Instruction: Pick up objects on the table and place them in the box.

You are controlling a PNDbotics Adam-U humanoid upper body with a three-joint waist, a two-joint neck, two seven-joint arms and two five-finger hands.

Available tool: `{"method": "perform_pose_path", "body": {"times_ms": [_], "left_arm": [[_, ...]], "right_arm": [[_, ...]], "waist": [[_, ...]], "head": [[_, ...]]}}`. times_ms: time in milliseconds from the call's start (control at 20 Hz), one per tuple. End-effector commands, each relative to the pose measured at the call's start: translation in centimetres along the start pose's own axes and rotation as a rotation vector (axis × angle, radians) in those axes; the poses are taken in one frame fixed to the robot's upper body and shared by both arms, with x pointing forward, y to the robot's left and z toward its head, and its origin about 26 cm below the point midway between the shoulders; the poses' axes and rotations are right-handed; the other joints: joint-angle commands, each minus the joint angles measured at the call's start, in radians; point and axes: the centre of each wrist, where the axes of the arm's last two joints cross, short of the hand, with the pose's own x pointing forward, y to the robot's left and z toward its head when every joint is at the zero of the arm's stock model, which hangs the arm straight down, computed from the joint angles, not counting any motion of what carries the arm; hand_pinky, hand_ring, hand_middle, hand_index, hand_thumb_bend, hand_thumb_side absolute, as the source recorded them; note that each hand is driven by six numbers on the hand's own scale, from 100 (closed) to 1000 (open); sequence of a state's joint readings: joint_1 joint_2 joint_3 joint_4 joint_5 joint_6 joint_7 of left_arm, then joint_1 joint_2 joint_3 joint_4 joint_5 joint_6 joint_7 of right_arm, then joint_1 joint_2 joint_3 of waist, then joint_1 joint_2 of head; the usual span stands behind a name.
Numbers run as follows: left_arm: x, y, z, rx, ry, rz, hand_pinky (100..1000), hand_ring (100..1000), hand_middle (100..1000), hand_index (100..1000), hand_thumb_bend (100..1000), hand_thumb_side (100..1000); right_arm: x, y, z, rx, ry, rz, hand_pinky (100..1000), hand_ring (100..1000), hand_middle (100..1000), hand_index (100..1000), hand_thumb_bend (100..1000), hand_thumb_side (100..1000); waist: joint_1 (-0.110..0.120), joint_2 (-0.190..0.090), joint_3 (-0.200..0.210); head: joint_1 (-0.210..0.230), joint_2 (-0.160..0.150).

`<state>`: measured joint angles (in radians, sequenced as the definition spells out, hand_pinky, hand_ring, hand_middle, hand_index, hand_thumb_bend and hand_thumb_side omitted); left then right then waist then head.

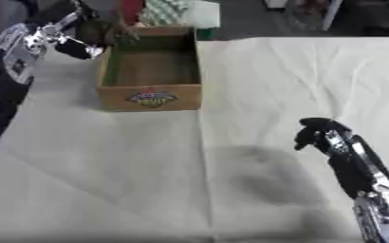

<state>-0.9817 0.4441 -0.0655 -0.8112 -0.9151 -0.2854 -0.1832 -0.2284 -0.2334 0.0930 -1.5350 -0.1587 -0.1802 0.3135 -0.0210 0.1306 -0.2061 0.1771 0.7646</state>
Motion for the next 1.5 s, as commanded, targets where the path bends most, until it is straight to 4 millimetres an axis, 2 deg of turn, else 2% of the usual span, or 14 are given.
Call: {"method": "perform_pose_path", "body": {"times_ms": [50,250,600,700,750,900,950,1000,1050,1150,1250,1350,1400,1500], "left_arm": [[1.3,1.3,-0.9,0.024,-0.044,-0.026,618,371,315,413,100,162],[1.8,-0.1,-1.2,-0.022,-0.058,-0.027,621,378,321,418,100,151],[1.1,-2.3,-0.8,-0.184,-0.04,-0.082,658,446,390,484,100,120],[0.9,-2.3,-0.7,-0.208,-0.04,-0.086,669,477,432,523,120,109],[0.9,-2.2,-0.7,-0.213,-0.04,-0.085,687,525,486,577,158,100],[0.9,-2.3,-0.7,-0.231,-0.044,-0.08,718,599,568,679,264,100],[0.9,-2.3,-0.7,-0.241,-0.048,-0.078,733,630,602,722,365,184],[0.9,-2.3,-0.7,-0.247,-0.054,-0.075,740,644,617,738,422,268],[1.0,-2.1,-0.7,-0.248,-0.059,-0.072,756,674,650,767,510,390],[1.0,-1.7,-0.7,-0.235,-0.067,-0.064,790,727,711,808,621,516],[1.0,-1.2,-0.7,-0.201,-0.071,-0.054,831,779,768,842,719,597],[1.0,-0.7,-0.6,-0.157,-0.075,-0.044,839,787,775,846,733,606],[1.1,-0.2,-0.6,-0.121,-0.078,-0.036,874,818,804,856,794,637],[1.2,0.4,-0.5,-0.051,-0.082,-0.016,887,815,801,844,790,651]], "right_arm": [[0.5,-0.2,-0.5,0.014,-0.018,0.017,743,520,548,745,100,787],[0.5,-0.1,-0.5,0.017,-0.018,0.014,743,520,548,745,100,790],[0.5,-0.1,-0.5,0.017,-0.015,0.014,743,520,548,745,100,793],[0.5,-0.1,-0.5,0.018,-0.015,0.015,743,520,548,745,100,793],[0.5,-0.1,-0.5,0.017,-0.014,0.016,743,520,548,745,100,794],[0.4,-0.1,-0.5,0.016,-0.015,0.015,743,520,548,745,100,793],[0.4,-0.1,-0.5,0.016,-0.014,0.015,743,520,548,745,100,794],[0.4,-0.1,-0.5,0.016,-0.014,0.015,743,520,548,745,100,794],[0.4,-0.1,-0.5,0.016,-0.014,0.015,743,520,548,745,100,793],[0.4,-0.1,-0.4,0.015,-0.013,0.015,743,520,548,745,100,794],[0.4,-0.1,-0.4,0.016,-0.013,0.015,743,520,548,745,100,793],[0.4,-0.1,-0.4,0.015,-0.013,0.015,743,520,548,745,100,794],[0.4,-0.2,-0.4,0.015,-0.013,0.015,743,520,548,745,100,794],[0.4,-0.2,-0.4,0.014,-0.013,0.015,743,520,548,746,100,794]], "waist": [[-0.001,-0.012,-0.004],[0.0,-0.011,-0.008],[0.003,-0.009,-0.01],[0.003,-0.009,-0.009],[0.003,-0.009,-0.009],[0.003,-0.008,-0.008],[0.003,-0.008,-0.008],[0.002,-0.008,-0.007],[0.002,-0.008,-0.007],[0.002,-0.008,-0.006],[0.002,-0.009,-0.005],[0.002,-0.009,-0.004],[0.002,-0.009,-0.003],[0.002,-0.009,-0.001]], "head": [[0.009,0.005],[0.01,0.005],[0.002,0.005],[0.001,0.005],[0.002,0.005],[0.001,0.005],[0.001,0.005],[0.001,0.005],[0.002,0.005],[0.002,0.005],[0.002,0.005],[0.002,0.005],[0.001,0.005],[-0.001,0.005]]}}
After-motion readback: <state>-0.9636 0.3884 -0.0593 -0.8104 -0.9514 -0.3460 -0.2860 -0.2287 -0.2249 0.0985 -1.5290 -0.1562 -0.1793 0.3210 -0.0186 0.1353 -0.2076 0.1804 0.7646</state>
